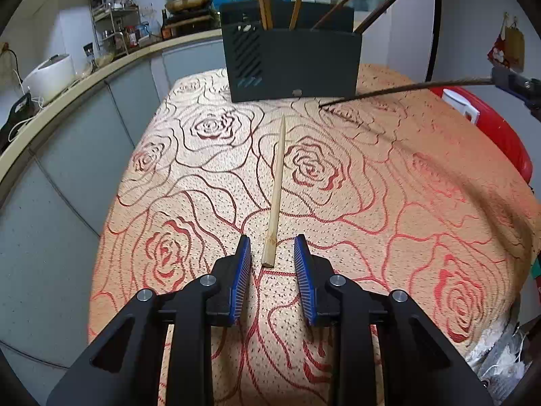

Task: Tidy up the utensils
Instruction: 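Carry both held chopsticks to the green holder and lower them in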

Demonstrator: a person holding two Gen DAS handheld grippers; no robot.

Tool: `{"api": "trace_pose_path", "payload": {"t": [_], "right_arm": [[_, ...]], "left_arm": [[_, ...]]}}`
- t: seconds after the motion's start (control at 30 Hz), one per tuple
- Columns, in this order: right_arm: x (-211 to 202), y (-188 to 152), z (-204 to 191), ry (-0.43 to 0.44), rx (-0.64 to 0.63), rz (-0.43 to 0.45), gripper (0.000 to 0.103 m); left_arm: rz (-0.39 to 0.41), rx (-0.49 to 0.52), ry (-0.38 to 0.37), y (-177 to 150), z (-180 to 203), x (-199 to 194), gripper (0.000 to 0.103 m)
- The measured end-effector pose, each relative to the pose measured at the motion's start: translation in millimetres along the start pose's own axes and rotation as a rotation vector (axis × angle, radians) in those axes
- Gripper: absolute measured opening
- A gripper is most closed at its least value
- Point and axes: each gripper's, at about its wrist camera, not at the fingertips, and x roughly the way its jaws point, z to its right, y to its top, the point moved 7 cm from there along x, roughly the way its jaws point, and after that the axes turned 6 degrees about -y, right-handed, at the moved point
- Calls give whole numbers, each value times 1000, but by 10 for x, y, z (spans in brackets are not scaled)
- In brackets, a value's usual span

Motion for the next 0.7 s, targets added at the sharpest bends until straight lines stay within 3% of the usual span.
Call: {"api": "trace_pose_path", "payload": {"t": [0.07, 0.2, 0.37, 0.7], "right_arm": [[13, -9, 6, -1, 2, -5, 8], [15, -14, 18, -2, 7, -7, 8], [-13, 17, 20, -1, 8, 4, 8], [-188, 358, -22, 30, 10, 80, 8]], "left_arm": [[-2, -13, -2, -1, -20, 48, 25], [-1, 3, 5, 3, -8, 58, 6], [9, 20, 26, 66, -5, -73, 5], [167, 84, 17, 655, 111, -826, 5]]}}
